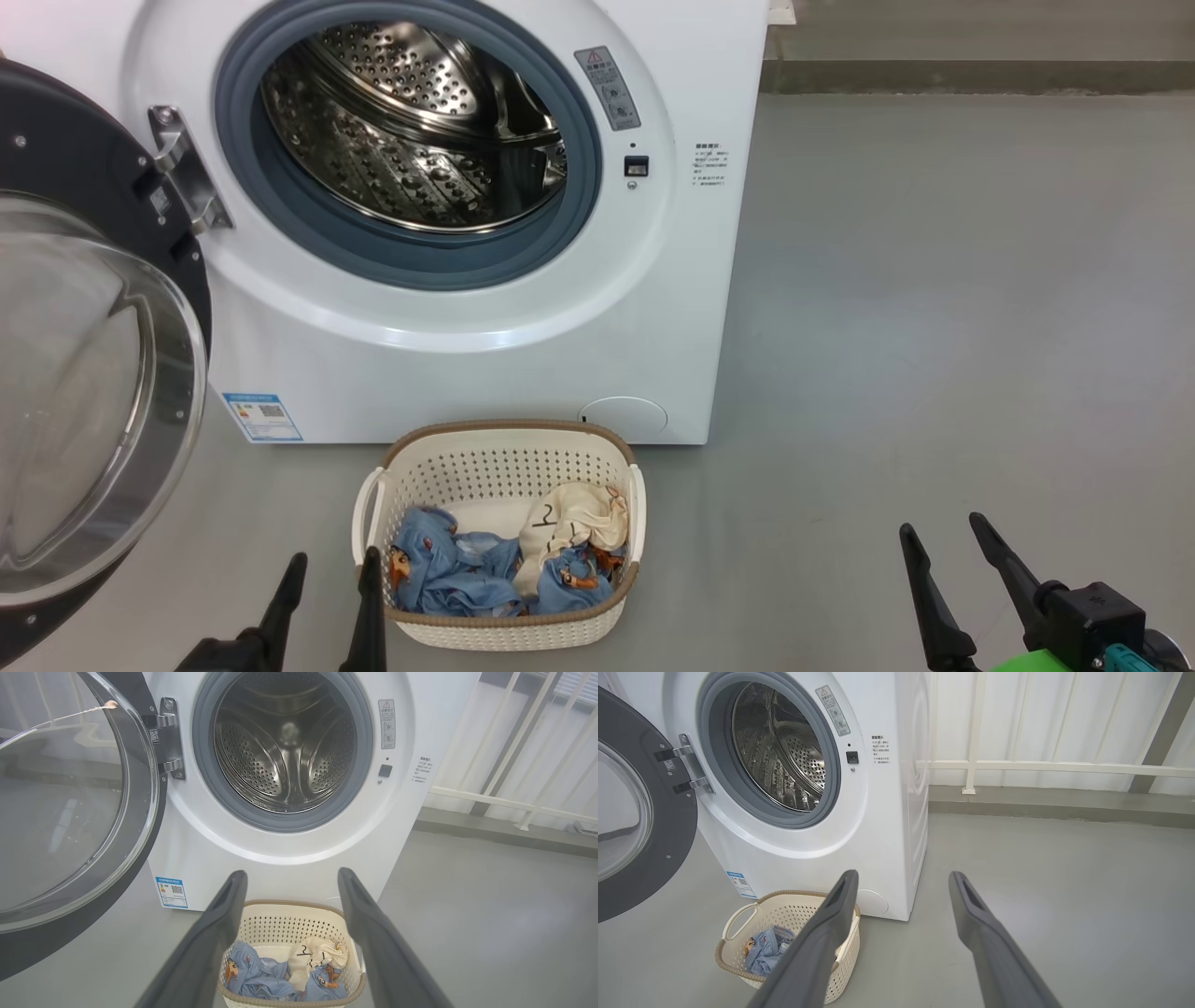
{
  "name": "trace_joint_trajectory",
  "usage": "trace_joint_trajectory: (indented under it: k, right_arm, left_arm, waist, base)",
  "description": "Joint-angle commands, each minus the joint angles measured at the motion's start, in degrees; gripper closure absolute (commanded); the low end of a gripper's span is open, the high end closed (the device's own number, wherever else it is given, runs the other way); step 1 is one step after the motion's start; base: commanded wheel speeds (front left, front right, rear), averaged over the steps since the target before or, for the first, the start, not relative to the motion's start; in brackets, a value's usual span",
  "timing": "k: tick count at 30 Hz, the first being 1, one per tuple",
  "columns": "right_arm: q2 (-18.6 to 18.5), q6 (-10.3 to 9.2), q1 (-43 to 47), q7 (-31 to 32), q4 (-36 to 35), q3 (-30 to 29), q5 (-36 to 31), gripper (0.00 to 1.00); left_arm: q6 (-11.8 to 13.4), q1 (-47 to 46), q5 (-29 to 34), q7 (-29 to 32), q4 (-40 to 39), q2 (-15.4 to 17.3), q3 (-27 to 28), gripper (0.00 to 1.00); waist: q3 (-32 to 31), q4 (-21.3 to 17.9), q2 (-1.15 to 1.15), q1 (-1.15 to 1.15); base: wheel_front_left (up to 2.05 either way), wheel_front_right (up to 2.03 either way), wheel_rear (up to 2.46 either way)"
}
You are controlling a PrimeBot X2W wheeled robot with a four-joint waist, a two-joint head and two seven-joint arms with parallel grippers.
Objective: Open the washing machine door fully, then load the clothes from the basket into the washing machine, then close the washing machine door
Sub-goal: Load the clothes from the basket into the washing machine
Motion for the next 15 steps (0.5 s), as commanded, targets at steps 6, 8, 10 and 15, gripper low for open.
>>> trace_joint_trajectory:
  k: [6,8,10,15]
  right_arm:
    - [-0.5,0.09,-1.3,-0.6,-1.2,1.5,0.1,0.00]
    - [-0.5,0.09,-1.3,-0.5,-1.2,1.6,0.0,0.00]
    - [-0.5,0.09,-1.3,-0.5,-1.2,1.6,0.0,0.00]
    - [-0.5,0.09,-1.3,-0.4,-1.2,1.7,-0.1,0.00]
  left_arm:
    - [0.2,-1.0,1.0,-0.8,-0.7,0.2,2.1,0.00]
    - [0.1,-1.0,1.0,-0.8,-0.6,0.1,2.1,0.00]
    - [0.1,-1.0,1.1,-0.8,-0.5,0.1,2.1,0.00]
    - [-0.2,-1.0,1.3,-0.8,-0.4,0.1,2.0,0.00]
  waist:
    - [0.0,0.1,0.00,0.00]
    - [0.0,0.2,0.00,0.00]
    - [0.0,0.2,0.00,0.00]
    - [-0.1,0.3,0.00,0.00]
  base:
    - [0.00,0.00,0.00]
    - [0.00,0.00,0.00]
    - [0.00,0.00,0.00]
    - [0.00,0.00,0.00]
